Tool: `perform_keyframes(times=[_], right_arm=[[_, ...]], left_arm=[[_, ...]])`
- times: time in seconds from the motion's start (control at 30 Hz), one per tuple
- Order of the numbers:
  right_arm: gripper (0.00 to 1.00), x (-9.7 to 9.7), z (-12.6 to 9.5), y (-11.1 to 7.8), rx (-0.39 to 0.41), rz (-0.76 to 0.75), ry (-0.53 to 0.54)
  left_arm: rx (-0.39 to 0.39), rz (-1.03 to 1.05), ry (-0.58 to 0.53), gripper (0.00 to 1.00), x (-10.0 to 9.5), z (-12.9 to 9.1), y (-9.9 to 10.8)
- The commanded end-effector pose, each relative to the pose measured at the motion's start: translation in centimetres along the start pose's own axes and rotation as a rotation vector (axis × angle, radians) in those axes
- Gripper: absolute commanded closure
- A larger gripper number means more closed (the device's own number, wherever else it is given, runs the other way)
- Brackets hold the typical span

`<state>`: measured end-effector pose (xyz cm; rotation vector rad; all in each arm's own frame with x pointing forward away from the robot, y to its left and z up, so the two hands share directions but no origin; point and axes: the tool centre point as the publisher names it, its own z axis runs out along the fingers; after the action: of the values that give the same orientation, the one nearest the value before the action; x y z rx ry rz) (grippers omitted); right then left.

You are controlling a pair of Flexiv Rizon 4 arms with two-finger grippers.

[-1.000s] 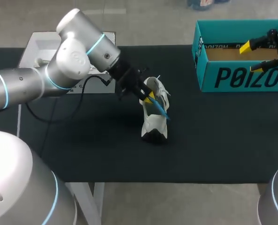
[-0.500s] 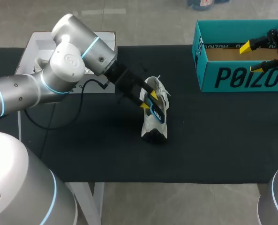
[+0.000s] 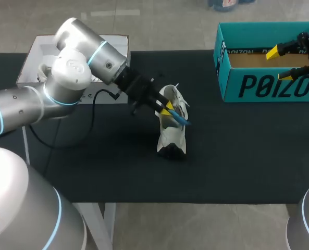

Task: Take the shoe out of the shoebox, open the shoe tongue, remove and reinsert the insole, then place the shoe into the shoebox

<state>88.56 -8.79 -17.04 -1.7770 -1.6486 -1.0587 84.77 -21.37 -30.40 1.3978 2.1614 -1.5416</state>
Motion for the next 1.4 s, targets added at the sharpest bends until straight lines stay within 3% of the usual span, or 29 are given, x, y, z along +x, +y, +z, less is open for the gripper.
perform_keyframes(times=[0.03, 0.27, 0.7, 1.07, 1.4], right_arm=[[0.00, 0.0, 0.0, 0.0, 0.000, 0.000, -0.003], [0.00, 0.0, 0.0, 0.0, 0.000, 0.000, -0.003], [0.00, 0.0, 0.0, 0.0, 0.000, 0.000, -0.003], [0.00, 0.0, 0.0, 0.0, 0.000, 0.000, -0.003], [0.00, 0.0, 0.0, 0.0, 0.000, 0.000, -0.003]], left_arm=[[0.069, 0.015, -0.045, 1.00, 0.6, -0.2, 0.2], [0.132, 0.012, -0.031, 1.00, 0.1, 0.6, -0.3], [-0.139, -0.066, 0.106, 1.00, 0.0, 1.7, 2.0], [-0.226, -0.075, 0.089, 1.00, 0.0, 0.4, 3.5], [-0.248, -0.069, 0.087, 1.00, -0.1, 0.7, 4.9]])
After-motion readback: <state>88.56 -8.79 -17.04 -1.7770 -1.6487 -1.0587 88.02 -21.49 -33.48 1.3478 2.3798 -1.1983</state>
